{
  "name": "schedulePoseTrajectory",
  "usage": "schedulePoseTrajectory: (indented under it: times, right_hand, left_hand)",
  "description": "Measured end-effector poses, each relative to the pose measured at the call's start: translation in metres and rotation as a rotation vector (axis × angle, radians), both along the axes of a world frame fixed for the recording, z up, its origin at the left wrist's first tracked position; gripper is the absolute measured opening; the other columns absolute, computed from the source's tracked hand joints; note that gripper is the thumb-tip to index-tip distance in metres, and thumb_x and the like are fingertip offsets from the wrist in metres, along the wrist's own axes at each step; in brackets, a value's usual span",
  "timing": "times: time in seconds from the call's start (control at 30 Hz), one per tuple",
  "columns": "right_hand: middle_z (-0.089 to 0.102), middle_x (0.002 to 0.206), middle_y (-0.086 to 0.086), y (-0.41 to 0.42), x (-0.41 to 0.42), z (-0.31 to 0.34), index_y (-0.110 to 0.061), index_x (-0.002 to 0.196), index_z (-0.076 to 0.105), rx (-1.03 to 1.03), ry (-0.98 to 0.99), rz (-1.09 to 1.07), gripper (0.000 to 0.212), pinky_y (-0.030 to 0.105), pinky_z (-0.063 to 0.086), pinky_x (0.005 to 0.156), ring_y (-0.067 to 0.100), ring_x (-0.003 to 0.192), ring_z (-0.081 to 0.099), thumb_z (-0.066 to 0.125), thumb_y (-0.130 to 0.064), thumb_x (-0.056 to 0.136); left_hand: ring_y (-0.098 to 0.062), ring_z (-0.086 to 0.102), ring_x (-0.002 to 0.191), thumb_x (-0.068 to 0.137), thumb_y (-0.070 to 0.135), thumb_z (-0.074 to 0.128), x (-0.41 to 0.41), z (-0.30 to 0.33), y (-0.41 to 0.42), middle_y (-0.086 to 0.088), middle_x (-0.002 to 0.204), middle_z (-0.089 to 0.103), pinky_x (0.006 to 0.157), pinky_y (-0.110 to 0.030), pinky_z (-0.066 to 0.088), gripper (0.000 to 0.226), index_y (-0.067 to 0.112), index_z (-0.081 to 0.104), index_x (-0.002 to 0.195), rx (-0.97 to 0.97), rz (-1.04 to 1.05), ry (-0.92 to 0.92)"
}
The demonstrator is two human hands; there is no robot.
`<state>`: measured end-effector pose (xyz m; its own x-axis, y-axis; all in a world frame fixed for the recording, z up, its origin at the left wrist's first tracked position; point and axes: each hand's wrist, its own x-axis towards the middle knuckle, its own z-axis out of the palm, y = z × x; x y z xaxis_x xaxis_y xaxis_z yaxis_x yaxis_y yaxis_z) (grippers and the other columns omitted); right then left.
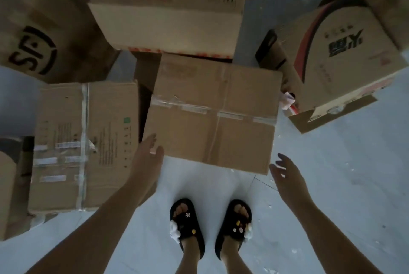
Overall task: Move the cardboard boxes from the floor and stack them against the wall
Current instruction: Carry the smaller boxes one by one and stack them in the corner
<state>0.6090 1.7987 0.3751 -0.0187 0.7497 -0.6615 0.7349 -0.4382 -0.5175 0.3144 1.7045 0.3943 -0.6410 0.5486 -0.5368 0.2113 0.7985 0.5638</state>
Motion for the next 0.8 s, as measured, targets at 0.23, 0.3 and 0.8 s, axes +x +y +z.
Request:
schedulePoseTrajectory:
  times: [0.23,0.3,0.8]
  right_hand:
    - [0.026,0.151,0.017,0.003,-0.007,-0.151,-0.014,0.148,0.02,0.04,-0.122,-0.178,0.062,0.052,0.038,0.104,0.037,0.131,0.038,0.046,-0.033,0.095]
    - [0.042,0.141,0.014,-0.003,-0.003,-0.178,-0.019,0.142,0.03,0.021,-0.102,-0.21,0.059,0.054,0.044,0.095,0.036,0.118,0.049,0.043,-0.04,0.089]
    - [0.052,0.125,-0.009,0.022,0.028,-0.111,-0.023,0.135,0.049,-0.011,0.269,-0.728,0.035,0.051,0.037,0.1,0.017,0.118,0.046,0.043,-0.024,0.1]
  left_hand:
    - [-0.035,0.051,0.115,0.092,0.022,0.047,-0.07,-0.167,0.003,-0.016,0.131,0.05,0.093,-0.048,0.047,0.046,0.007,0.041,0.136,-0.089,-0.083,0.148]
    - [-0.039,0.047,0.12,0.096,0.021,0.045,-0.081,-0.193,0.005,-0.02,0.136,0.046,0.099,-0.05,0.042,0.048,0.004,0.037,0.14,-0.163,0.042,0.127]
    - [-0.032,0.049,0.116,0.097,0.017,0.05,-0.075,-0.133,-0.006,-0.004,0.134,0.045,0.085,-0.054,0.046,0.028,0.019,0.05,0.125,0.113,0.664,-0.442]
